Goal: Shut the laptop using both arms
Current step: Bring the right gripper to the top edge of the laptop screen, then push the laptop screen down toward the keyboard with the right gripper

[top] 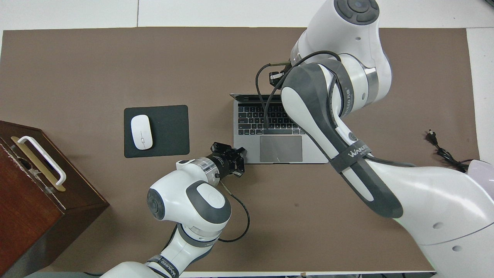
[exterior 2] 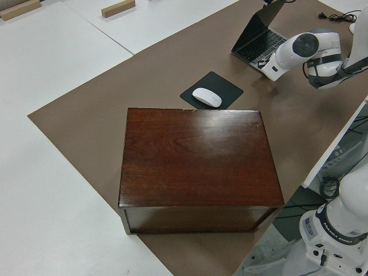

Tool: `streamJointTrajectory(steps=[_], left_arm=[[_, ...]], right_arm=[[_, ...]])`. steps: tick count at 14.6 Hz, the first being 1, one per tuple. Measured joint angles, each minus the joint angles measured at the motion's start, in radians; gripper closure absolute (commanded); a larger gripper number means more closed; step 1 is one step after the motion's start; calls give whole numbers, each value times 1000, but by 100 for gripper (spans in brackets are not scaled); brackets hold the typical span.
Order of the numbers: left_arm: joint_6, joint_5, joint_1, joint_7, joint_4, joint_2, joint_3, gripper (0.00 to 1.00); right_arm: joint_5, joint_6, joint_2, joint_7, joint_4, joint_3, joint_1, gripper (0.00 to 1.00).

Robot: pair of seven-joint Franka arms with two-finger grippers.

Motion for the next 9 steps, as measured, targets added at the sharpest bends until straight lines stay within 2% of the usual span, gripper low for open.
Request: streamJointTrajectory(steps=[9], left_arm=[[0,0,0,0,0,0,0,100]], right_arm=[[25,-113,3,10,0,0,-12,100]])
